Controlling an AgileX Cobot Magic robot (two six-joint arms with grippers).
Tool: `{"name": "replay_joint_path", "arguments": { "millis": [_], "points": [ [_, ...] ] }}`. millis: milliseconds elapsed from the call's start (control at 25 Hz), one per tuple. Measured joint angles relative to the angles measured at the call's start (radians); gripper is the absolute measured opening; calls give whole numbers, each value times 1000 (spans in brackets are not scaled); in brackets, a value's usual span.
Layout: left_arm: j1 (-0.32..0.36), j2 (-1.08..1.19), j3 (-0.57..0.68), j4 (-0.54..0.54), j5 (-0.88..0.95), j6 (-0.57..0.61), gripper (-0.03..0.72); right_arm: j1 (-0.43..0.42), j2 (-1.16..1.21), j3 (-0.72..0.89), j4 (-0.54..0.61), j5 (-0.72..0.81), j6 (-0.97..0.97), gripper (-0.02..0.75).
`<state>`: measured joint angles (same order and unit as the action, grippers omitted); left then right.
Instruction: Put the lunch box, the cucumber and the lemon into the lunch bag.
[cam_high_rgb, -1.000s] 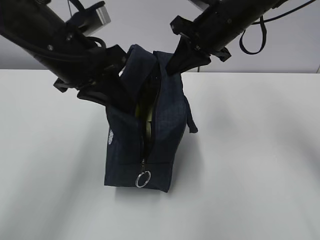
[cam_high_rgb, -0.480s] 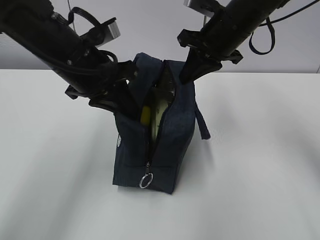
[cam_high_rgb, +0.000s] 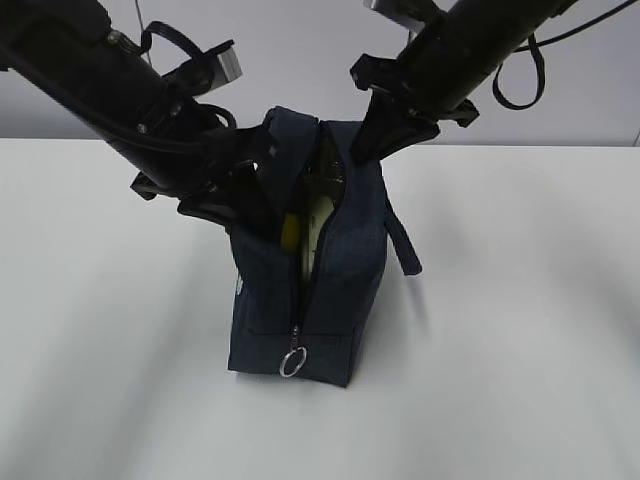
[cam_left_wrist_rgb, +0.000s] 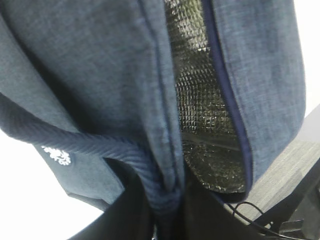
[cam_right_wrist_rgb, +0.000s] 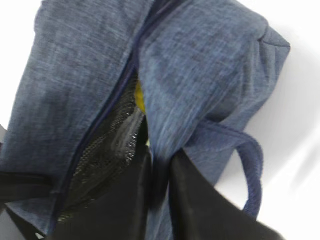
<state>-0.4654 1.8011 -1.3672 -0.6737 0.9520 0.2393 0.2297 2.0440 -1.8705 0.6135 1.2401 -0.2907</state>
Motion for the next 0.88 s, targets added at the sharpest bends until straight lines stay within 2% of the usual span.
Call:
{"name": "replay_joint_path", "arguments": {
  "millis": [160,280,440,880],
  "points": [
    [0,0,0,17,2,0,166,0,0,-2,30,-4,-2,286],
    [0,0,0,17,3,0,288,0,0,-2,45,-4,-2,368],
    [0,0,0,22,6,0,345,0,0,-7,51,-4,-2,391],
    [0,-57,0,94,29,0,354,0,0,-147,40,-5,-5,393]
  ]
}}
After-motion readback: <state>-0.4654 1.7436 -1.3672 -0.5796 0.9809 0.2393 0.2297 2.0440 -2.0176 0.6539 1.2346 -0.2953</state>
